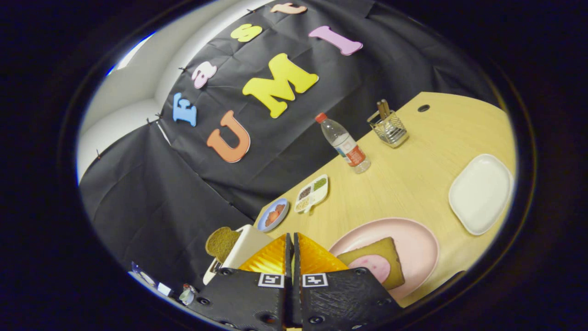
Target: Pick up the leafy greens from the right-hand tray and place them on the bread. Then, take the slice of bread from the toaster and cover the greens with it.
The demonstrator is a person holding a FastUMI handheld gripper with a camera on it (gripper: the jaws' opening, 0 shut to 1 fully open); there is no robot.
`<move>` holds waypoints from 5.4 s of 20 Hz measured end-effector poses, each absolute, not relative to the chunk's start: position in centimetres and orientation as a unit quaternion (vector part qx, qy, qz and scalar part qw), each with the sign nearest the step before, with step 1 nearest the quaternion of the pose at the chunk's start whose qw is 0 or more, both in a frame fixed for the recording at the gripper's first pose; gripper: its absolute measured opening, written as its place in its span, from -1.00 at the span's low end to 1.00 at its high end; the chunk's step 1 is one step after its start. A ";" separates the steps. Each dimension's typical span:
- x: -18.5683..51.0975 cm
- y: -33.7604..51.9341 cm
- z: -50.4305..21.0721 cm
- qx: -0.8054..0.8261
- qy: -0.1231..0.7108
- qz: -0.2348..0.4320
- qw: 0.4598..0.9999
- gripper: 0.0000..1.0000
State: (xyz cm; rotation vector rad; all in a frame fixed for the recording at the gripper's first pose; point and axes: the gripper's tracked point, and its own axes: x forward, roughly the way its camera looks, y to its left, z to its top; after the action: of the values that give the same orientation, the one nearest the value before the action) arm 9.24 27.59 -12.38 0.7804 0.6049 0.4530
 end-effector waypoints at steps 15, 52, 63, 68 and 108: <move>9.5 21.6 -21.4 0.325 0.337 0.126 0.874 -0.85; 4.5 38.6 1.3 0.107 0.084 0.157 0.978 0.91; 6.6 47.6 -4.8 0.057 0.138 0.157 0.976 0.91; 7.8 48.3 -7.0 0.056 0.178 0.142 0.972 0.64; 8.1 31.4 -6.9 0.112 0.154 0.102 0.976 -0.83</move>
State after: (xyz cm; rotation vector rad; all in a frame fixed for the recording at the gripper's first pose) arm 8.08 31.41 -6.91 0.2250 0.3099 0.2064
